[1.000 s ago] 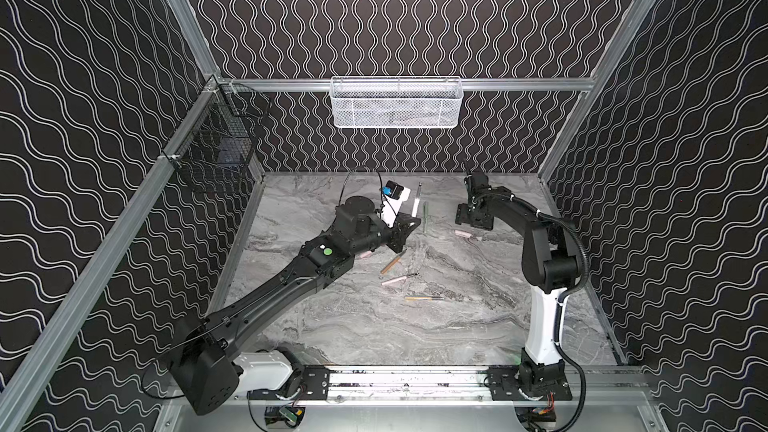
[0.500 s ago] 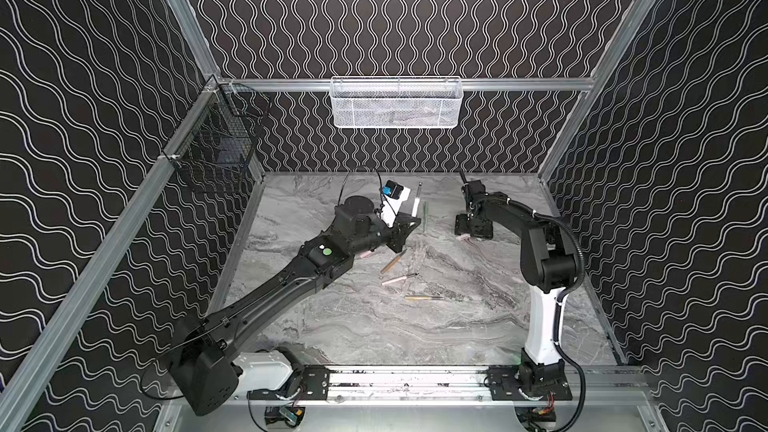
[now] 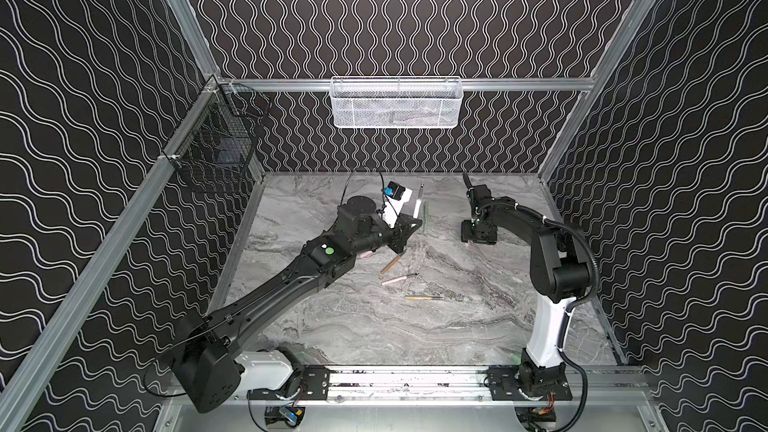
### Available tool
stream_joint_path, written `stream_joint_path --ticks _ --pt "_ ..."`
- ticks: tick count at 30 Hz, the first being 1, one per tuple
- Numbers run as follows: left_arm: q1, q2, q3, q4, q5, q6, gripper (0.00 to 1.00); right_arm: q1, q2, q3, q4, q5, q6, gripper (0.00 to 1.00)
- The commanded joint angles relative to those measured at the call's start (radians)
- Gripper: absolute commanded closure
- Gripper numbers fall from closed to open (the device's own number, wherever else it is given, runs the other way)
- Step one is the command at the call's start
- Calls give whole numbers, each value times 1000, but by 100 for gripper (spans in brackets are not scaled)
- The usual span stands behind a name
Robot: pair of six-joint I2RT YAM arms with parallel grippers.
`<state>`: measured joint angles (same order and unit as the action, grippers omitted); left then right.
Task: Insert the pens into the pen caps
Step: 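Move the right gripper over the pink cap and lower toward it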
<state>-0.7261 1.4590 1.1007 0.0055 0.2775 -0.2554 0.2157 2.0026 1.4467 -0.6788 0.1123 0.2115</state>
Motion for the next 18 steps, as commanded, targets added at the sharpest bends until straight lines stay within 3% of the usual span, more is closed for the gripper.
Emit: stream_joint_path --ticks 1,3,9,18 --pt "-2 9 8 41 18 2 100 -3 -41 -12 7 -113 -45 34" --pt "-3 10 8 43 23 -1 100 -11 -57 -16 26 -157 -54 37" --pt "-12 22 8 46 37 -3 100 -33 -46 19 44 -246 -55 67" --pt "-34 53 22 34 55 3 100 -48 12 43 44 -236 -55 72"
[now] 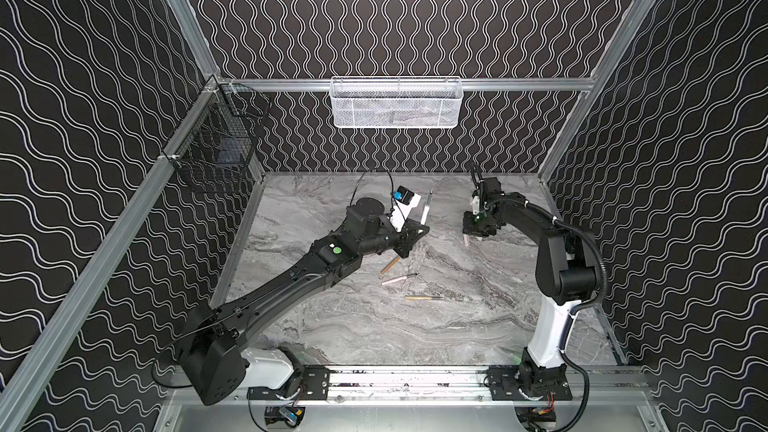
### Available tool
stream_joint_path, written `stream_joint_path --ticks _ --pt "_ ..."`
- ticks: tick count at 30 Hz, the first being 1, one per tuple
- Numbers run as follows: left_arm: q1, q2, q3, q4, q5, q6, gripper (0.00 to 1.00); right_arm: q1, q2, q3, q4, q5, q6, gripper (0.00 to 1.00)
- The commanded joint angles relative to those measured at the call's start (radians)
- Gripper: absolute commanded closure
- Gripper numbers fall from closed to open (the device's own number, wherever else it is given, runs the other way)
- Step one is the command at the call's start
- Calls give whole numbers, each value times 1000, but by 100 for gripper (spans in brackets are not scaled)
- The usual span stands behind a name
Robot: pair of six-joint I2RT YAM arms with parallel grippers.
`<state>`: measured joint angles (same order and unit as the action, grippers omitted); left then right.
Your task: Insert the pens into the pen caps
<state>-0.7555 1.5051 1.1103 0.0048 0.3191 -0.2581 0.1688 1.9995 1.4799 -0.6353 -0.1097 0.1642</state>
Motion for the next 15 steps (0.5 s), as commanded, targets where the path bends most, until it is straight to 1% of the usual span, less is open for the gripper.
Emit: stream_joint_path --ticks 1,8,15 --pt "-5 8 14 35 16 6 100 -2 20 9 0 -9 -8 72" --pt "-13 25 19 32 25 12 100 -11 31 2 2 16 -13 72" --pt "-15 37 24 26 28 15 100 -25 51 15 -3 1 -21 71"
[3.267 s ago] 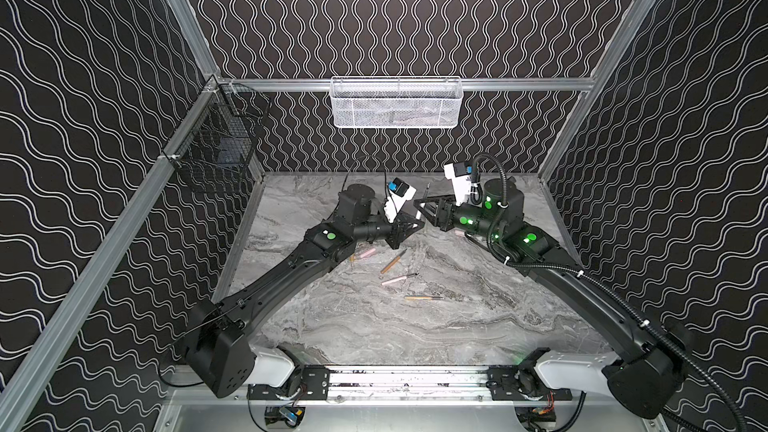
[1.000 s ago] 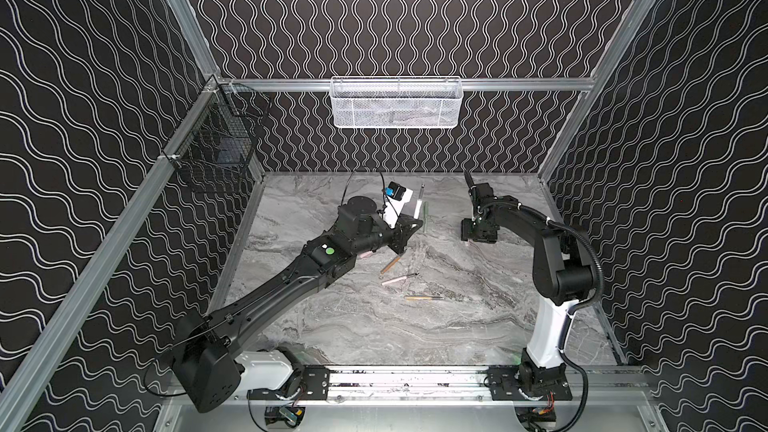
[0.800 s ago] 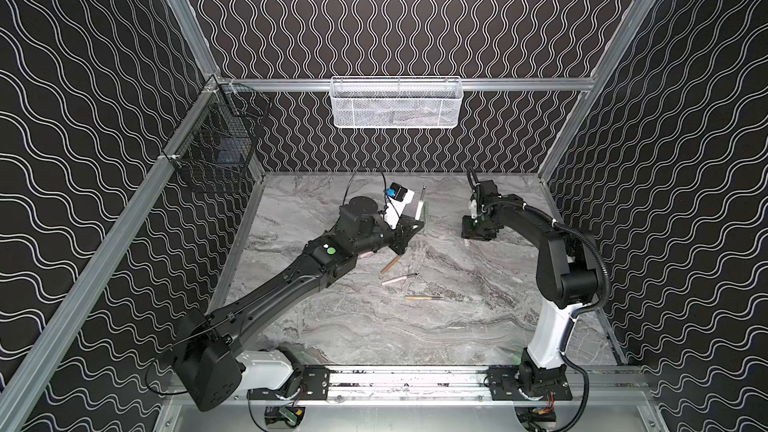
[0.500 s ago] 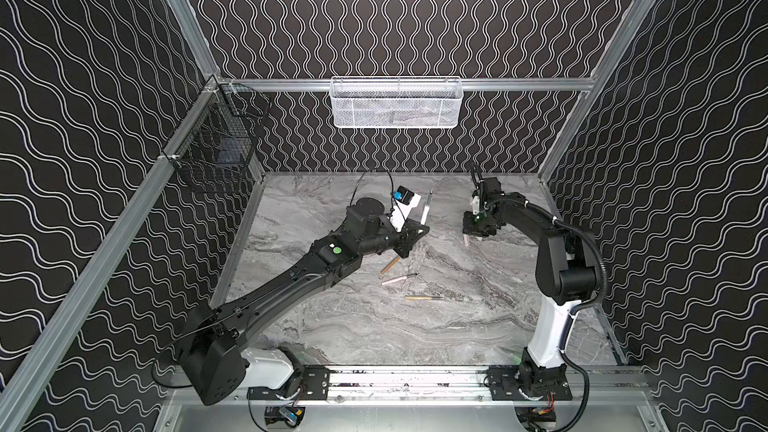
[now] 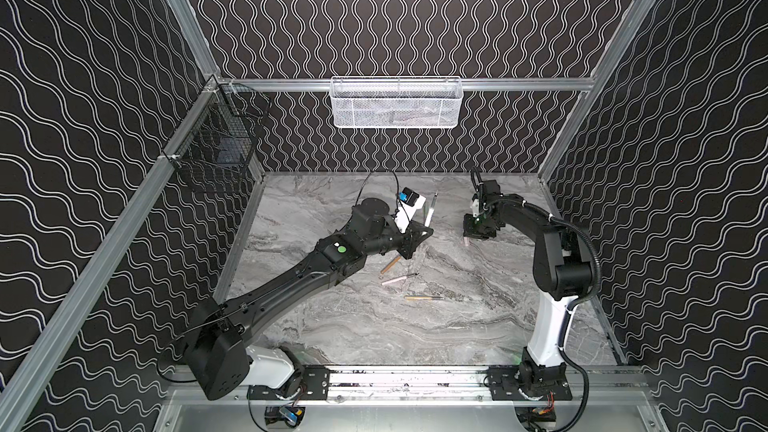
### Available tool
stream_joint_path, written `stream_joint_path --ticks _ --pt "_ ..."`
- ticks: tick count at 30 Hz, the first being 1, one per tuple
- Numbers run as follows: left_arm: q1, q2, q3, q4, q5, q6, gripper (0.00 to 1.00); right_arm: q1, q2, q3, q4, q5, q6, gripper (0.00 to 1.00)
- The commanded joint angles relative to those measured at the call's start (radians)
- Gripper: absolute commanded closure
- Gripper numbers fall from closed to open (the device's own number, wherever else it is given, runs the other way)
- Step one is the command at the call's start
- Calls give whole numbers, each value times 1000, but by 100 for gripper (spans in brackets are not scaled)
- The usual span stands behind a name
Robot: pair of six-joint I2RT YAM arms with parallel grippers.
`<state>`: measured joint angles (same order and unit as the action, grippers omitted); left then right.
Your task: Insert the pens into the pen caps
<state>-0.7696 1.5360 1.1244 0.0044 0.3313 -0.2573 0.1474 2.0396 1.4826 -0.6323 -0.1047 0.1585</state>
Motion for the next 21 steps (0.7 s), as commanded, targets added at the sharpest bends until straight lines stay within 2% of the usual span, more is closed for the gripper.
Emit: stream_joint_path --ticks 1,21 --pt "-1 6 11 25 17 15 100 -5 13 13 -5 -4 -16 70" --pt "-10 3 12 23 18 21 100 -7 39 10 5 -15 -4 71"
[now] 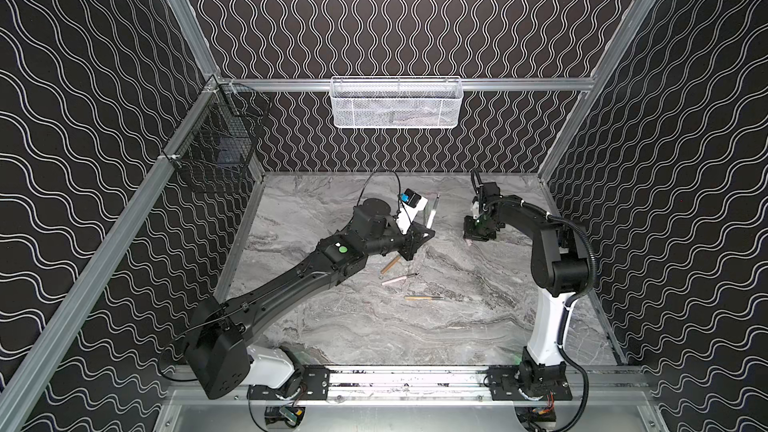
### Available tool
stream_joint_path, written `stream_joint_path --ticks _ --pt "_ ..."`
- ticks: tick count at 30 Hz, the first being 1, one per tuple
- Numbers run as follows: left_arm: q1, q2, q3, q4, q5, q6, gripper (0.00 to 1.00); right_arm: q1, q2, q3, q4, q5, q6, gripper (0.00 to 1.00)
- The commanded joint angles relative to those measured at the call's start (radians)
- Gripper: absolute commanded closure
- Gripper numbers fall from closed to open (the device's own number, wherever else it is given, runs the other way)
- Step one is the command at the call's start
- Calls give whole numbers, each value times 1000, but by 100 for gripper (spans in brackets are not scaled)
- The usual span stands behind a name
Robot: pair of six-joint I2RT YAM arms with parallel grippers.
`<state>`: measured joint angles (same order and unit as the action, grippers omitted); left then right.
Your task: Insert the pens into the pen caps
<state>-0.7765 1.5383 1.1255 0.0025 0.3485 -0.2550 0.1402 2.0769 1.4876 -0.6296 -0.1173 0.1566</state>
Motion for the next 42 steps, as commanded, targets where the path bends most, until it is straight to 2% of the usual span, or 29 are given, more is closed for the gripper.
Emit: stream_joint_path --ticks 1,10,13,16,23,28,42 --pt "-4 -1 11 23 1 20 100 0 3 4 4 -1 -2 71" --pt "-6 -1 11 23 1 22 100 2 9 -2 5 25 -2 73" --pt "-7 2 12 22 0 23 100 2 -4 2 -5 9 -5 65" --pt "-6 3 11 22 4 22 100 1 -34 -6 -2 4 -5 64" --pt "-7 4 13 20 4 23 100 -12 -58 -7 -11 13 14 66" --pt "-11 6 13 19 4 22 100 -15 -29 23 -23 76 18 68" --pt "-15 14 20 10 6 29 100 -15 2 18 -11 28 19 69"
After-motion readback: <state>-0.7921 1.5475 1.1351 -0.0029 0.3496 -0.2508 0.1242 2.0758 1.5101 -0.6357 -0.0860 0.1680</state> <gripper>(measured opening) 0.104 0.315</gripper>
